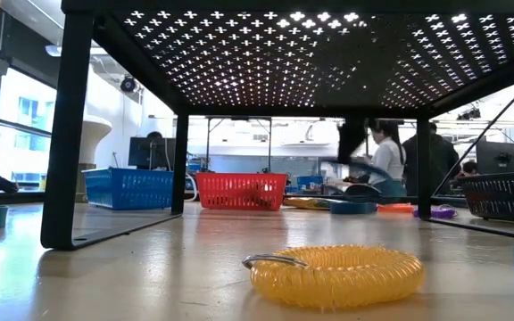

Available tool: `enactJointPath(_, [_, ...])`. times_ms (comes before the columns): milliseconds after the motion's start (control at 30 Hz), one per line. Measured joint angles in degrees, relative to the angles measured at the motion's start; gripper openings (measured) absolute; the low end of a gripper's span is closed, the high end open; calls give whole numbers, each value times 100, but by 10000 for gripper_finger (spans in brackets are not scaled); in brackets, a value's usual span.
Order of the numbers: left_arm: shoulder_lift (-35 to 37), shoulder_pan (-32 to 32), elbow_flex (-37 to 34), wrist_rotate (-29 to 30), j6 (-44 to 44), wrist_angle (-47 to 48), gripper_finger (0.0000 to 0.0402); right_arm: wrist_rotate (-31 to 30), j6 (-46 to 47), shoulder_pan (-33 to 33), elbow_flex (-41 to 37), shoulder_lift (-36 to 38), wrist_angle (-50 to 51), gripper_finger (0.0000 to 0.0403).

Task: Pick & Place Office Desk Supplies
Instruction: Put the blue rubber band into the blue bin

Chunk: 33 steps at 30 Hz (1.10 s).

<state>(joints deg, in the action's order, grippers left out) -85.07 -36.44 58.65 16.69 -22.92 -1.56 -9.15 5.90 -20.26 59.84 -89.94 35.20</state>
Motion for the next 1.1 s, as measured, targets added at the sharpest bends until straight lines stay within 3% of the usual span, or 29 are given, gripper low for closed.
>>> enactJointPath(300, [342,71,-2,263,0,200,145,-763,-87,1136,996,777,-207,3])
enactJointPath(700, [954,71,-2,2458,982,245,145,-881,-830,2818,1578,711,-1084,3])
enactJointPath(933, [939,273,-2,2538,1392,252,145,-935,-1321,3381,1582,628,-1835,3])
enactJointPath(1100, [937,530,-2,2201,1395,222,145,-938,-1520,3707,1582,511,-2089,3])
